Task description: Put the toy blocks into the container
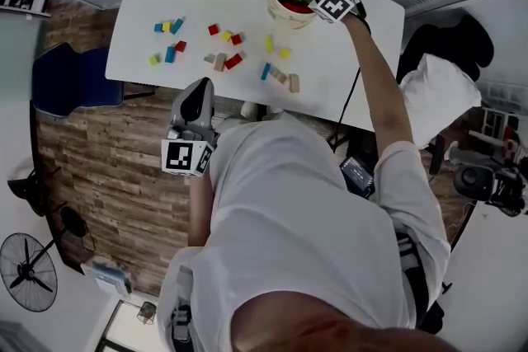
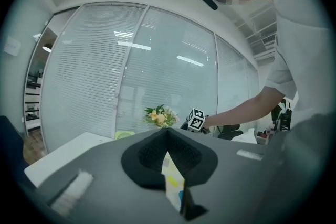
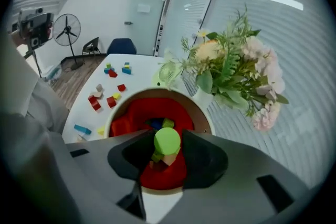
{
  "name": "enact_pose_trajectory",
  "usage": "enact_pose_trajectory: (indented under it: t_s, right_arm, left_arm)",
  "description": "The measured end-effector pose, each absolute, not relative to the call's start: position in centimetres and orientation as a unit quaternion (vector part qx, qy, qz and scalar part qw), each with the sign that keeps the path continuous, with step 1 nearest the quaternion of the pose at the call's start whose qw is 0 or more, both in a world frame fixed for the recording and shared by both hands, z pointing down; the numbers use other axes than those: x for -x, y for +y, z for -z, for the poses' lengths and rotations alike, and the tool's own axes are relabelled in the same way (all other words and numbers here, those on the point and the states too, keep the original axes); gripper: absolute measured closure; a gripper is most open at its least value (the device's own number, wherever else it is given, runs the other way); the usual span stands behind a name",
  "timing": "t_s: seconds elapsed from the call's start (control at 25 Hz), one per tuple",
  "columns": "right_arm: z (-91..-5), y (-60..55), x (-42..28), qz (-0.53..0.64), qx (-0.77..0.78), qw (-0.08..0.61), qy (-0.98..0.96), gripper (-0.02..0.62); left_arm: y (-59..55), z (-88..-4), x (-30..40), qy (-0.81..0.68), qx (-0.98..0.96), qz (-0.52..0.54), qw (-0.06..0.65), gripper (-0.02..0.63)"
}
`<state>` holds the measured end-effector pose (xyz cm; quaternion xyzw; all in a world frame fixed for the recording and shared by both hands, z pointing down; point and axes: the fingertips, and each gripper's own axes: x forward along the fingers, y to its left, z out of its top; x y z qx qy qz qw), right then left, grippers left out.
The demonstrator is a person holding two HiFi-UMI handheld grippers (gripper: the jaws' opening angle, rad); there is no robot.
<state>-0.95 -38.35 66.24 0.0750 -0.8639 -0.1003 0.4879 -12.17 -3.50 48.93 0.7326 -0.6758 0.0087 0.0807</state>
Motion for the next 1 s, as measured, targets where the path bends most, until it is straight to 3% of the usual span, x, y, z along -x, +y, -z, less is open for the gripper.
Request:
enact_pose_trajectory:
  t_s: [0.12,0.24,0.36,0.48,0.64,1.0]
  right_arm:
    - [-66.4,-39.1,1.8,0.050,-0.087,0.483,-0.870,0.306]
    - [-64.8,-39.3,2.1,0.027,-0.101,0.448,-0.888,0.284]
    - [-61.5,-38.9,1.4,0.003,-0.138,0.362,-0.922,0.353]
    - [-56.9,-37.4,-1.1,-0.025,-0.196,0.218,-0.956,0.592]
    - [-53.6,-33.1,-5.4,-0.067,-0.230,0.080,-0.968,0.594]
    - [-52.7,-25.0,-10.9,-0.046,-0.289,0.043,-0.955,0.594]
  left_arm:
    - [-2.0,-48.8,13.3,-0.696,-0.713,-0.004,0.083,0.607]
    - [-1.8,-48.8,13.6,-0.703,-0.706,0.000,0.084,0.608]
    - [-2.4,-48.8,13.3,-0.699,-0.710,-0.001,0.083,0.608]
    - [-3.4,-48.9,12.8,-0.689,-0.720,-0.005,0.084,0.607]
    - [-5.1,-48.9,12.1,-0.671,-0.737,-0.009,0.084,0.607]
    - [-10.5,-48.7,9.7,-0.620,-0.781,-0.019,0.067,0.607]
